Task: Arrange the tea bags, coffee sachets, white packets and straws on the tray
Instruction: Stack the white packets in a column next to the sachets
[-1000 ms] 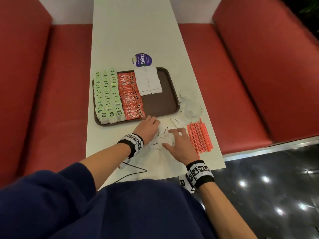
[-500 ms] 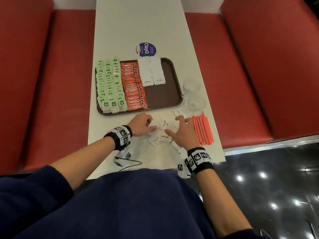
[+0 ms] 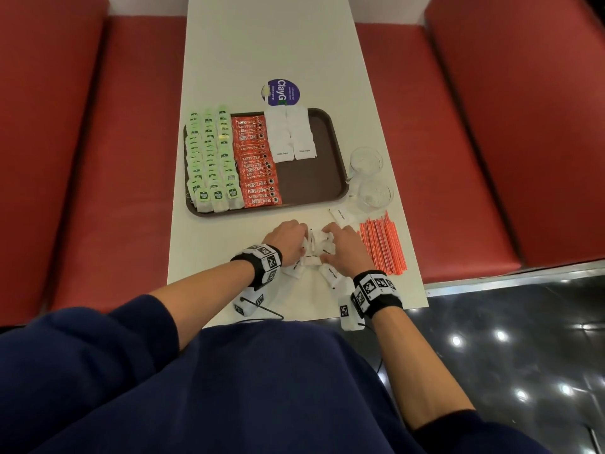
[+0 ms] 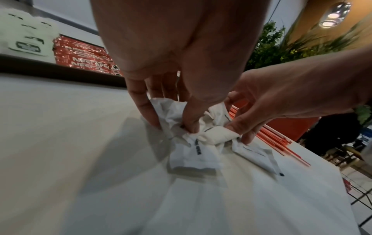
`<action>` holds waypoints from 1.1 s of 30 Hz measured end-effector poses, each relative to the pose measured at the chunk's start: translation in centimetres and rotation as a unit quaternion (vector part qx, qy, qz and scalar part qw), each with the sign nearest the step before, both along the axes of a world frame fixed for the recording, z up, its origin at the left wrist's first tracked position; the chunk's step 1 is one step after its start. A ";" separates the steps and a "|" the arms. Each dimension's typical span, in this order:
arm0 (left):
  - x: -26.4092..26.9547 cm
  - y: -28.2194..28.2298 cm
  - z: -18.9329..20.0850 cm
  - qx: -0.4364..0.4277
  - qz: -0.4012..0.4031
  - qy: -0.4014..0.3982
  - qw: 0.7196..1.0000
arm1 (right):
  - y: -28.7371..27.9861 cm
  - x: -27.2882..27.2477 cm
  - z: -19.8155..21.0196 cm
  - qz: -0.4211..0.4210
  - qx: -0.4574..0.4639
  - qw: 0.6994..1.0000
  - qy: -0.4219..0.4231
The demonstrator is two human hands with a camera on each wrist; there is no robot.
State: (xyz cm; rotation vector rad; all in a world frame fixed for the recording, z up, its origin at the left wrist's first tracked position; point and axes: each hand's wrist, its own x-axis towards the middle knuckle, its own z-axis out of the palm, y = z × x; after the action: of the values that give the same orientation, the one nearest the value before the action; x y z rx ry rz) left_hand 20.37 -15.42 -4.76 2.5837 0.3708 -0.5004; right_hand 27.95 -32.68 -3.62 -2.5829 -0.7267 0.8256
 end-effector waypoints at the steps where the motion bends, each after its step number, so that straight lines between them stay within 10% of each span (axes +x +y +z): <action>1: 0.1 0.1 0.0 -0.007 0.001 0.001 1.000 | 0.0 0.2 0.1 0.013 -0.004 1.000 -0.008; 17: 0.5 2.0 3.2 -0.357 0.197 -0.068 0.910 | 3.8 1.6 2.4 -0.040 0.159 0.986 0.032; 24: 0.5 2.4 2.3 -0.301 0.268 -0.116 0.908 | 6.5 1.3 3.4 -0.080 0.212 0.972 0.067; 33: -0.7 5.1 0.5 -0.351 0.308 -0.125 0.875 | 6.6 1.8 3.2 -0.237 0.306 0.876 0.287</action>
State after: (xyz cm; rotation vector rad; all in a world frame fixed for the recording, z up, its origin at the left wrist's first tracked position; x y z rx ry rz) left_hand 19.67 -10.34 -4.28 1.6669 0.7271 -0.0368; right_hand 29.77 -26.09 -0.39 -1.6967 -0.1165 0.9331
